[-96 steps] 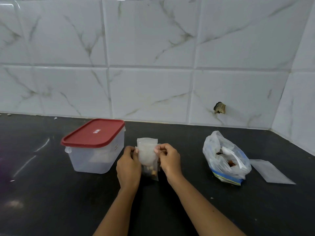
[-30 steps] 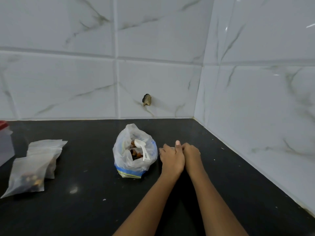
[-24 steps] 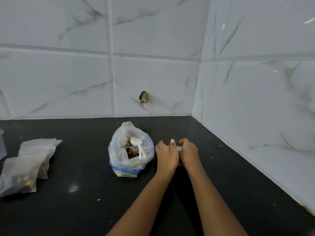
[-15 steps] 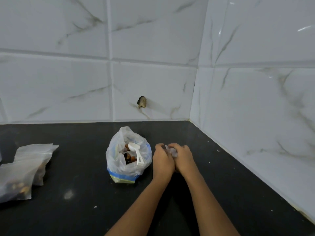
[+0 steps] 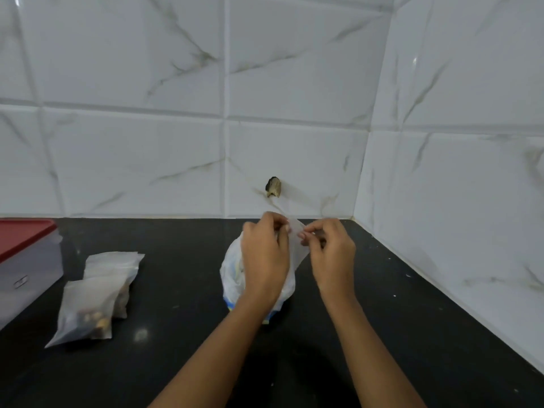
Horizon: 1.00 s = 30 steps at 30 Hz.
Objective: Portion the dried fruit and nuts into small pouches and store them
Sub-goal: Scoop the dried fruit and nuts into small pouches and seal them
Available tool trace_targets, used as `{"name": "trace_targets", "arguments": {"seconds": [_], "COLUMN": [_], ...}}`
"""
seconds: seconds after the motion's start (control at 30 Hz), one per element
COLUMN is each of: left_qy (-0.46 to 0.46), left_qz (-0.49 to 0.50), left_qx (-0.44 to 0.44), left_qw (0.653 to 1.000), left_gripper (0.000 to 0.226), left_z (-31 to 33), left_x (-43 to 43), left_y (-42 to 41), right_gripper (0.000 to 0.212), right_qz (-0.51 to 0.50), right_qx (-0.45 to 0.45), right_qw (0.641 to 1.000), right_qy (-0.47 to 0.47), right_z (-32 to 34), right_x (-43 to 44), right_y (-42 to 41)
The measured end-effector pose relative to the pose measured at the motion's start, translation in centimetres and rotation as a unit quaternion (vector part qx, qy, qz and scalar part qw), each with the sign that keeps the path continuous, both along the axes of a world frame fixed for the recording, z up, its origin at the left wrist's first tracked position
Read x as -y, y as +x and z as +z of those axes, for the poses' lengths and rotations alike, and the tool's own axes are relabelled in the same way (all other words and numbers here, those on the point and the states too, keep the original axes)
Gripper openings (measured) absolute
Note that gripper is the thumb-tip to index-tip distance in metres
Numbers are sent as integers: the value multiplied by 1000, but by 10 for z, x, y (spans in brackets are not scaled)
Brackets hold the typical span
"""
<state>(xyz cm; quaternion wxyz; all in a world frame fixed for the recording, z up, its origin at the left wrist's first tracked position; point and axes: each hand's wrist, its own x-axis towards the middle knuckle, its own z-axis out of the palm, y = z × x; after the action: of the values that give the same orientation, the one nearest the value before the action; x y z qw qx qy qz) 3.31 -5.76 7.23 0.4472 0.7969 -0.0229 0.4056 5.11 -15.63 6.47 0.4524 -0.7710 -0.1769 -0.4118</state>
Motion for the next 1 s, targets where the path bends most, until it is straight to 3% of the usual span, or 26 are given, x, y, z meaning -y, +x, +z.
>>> {"name": "trace_targets", "arguments": {"seconds": [0.17,0.3,0.43,0.53,0.7,0.83,1.0], "left_qy": [52,218,354,383,419,408,403], "left_qz": [53,8,75,128,224,230,178], "left_qx": [4,-41,-40,-44,10,20,6], "left_qw": [997,975,931,914,880,883,898], "left_gripper": [14,50,89,94,75,69,87], "left_z": [-9,-28,-39,-44,-46,-47,-47], "left_x": [-49,-73,-79,-80,-82,-86,-85], "left_y": [-10,-10,-8,-7,-6,-4,-3], "right_gripper": [5,7,5,18,29,26,24], "right_qz": [14,13,22,125,139,200,242], "right_qx": [-11,-36,-94,-199,-231,-275,-324], "right_qw": [996,987,993,972,962,937,911], "right_qy": [-84,-159,-74,17,41,81,82], "right_z": [4,-9,-10,-8,-13,-10,-6], "right_x": [-44,-62,-59,-51,-53,-53,-56], "right_y": [4,-1,-8,-13,-10,-13,-18]}}
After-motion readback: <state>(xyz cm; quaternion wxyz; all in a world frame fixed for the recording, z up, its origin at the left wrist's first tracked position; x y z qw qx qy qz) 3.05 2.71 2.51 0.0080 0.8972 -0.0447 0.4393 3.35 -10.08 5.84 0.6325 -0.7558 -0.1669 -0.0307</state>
